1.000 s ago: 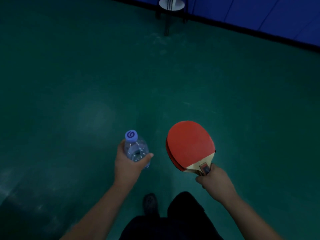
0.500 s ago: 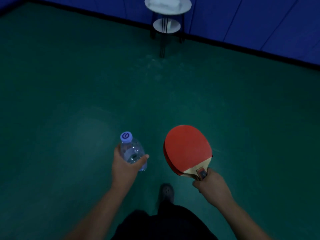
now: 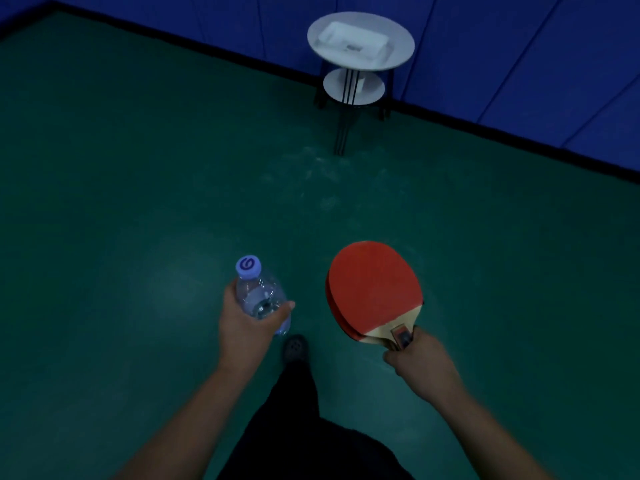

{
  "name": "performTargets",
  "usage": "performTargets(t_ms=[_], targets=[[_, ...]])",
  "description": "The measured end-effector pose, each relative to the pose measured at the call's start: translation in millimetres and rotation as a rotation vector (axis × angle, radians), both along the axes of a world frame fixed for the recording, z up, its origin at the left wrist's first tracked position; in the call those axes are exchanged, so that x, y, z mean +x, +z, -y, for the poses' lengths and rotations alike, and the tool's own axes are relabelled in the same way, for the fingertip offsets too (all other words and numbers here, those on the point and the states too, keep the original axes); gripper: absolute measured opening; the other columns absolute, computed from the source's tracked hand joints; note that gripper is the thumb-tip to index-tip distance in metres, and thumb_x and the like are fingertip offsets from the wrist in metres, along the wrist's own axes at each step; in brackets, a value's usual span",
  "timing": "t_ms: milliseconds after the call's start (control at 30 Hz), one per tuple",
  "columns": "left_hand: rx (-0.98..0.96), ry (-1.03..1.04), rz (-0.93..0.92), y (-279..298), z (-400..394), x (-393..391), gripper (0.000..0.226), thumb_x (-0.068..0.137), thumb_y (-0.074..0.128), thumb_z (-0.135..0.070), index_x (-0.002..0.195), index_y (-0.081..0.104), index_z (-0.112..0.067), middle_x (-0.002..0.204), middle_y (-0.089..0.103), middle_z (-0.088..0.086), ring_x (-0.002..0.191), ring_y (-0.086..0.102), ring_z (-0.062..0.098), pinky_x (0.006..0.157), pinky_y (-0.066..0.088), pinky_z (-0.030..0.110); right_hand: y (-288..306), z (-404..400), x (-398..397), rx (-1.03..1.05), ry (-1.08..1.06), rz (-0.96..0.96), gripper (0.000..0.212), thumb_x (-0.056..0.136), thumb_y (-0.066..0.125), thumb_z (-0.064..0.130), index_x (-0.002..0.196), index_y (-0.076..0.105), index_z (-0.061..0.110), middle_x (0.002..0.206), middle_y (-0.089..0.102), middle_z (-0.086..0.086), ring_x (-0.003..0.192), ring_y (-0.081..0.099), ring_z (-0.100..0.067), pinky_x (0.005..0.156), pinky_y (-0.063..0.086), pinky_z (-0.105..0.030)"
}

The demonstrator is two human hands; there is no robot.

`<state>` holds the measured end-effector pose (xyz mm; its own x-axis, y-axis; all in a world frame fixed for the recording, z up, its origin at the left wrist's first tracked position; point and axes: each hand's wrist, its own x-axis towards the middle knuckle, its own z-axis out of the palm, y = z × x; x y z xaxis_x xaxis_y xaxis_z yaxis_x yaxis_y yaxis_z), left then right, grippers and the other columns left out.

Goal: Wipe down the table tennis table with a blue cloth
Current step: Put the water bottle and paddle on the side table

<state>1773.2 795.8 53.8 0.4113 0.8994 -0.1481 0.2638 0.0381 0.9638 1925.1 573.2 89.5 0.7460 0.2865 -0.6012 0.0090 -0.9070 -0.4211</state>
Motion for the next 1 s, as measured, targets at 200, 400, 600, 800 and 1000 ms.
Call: performTargets(t_ms=[200,400,600,800,1000], targets=[[-0.024,-0.089,-0.019,13,-120,137,0.07,0.057,0.095,-0.013,0.115,0.056,-0.021,0.098,0.07,-0.011,0.082,0.068,0.002,0.072,0.051,0.013,15,-110,117,-0.025,-0.048,-0.004,0.021,0.078,0.07,0.022,0.084,0.051,0.015,0.082,0.068,-0.004,0.072,0.062,-0.02,0.048,0.033,-0.026],[-0.012,-0.153,-0.004,16,-221,277,0.067,0.058,0.095,-0.013,0.113,0.057,-0.024,0.099,0.071,-0.008,0.086,0.07,0.01,0.076,0.054,0.02,20,-200,249,-0.016,-0.117,0.014,0.022,0.076,0.069,0.025,0.085,0.052,0.016,0.082,0.069,-0.003,0.075,0.064,-0.022,0.051,0.036,-0.026],[0.004,-0.136,-0.002,10,-305,416,0.07,0.058,0.094,-0.015,0.116,0.056,-0.025,0.099,0.071,-0.011,0.085,0.068,0.002,0.072,0.051,0.011,10,-286,391,0.035,-0.107,0.02,0.022,0.075,0.07,0.023,0.083,0.051,0.016,0.081,0.068,-0.004,0.074,0.064,-0.024,0.053,0.038,-0.028],[0.013,-0.058,0.006,18,-383,552,0.065,0.058,0.094,-0.012,0.108,0.057,-0.031,0.098,0.07,-0.015,0.083,0.07,0.006,0.069,0.052,0.013,17,-373,542,0.025,-0.052,-0.008,0.02,0.075,0.069,0.023,0.086,0.054,0.014,0.083,0.069,-0.005,0.079,0.066,-0.026,0.052,0.038,-0.026],[0.002,-0.041,0.026,19,-462,671,0.068,0.059,0.094,-0.009,0.112,0.056,-0.03,0.099,0.07,-0.017,0.082,0.07,0.003,0.067,0.051,0.012,22,-457,677,0.029,-0.021,-0.007,0.02,0.074,0.07,0.023,0.082,0.054,0.015,0.077,0.067,-0.002,0.068,0.063,-0.02,0.049,0.037,-0.026]])
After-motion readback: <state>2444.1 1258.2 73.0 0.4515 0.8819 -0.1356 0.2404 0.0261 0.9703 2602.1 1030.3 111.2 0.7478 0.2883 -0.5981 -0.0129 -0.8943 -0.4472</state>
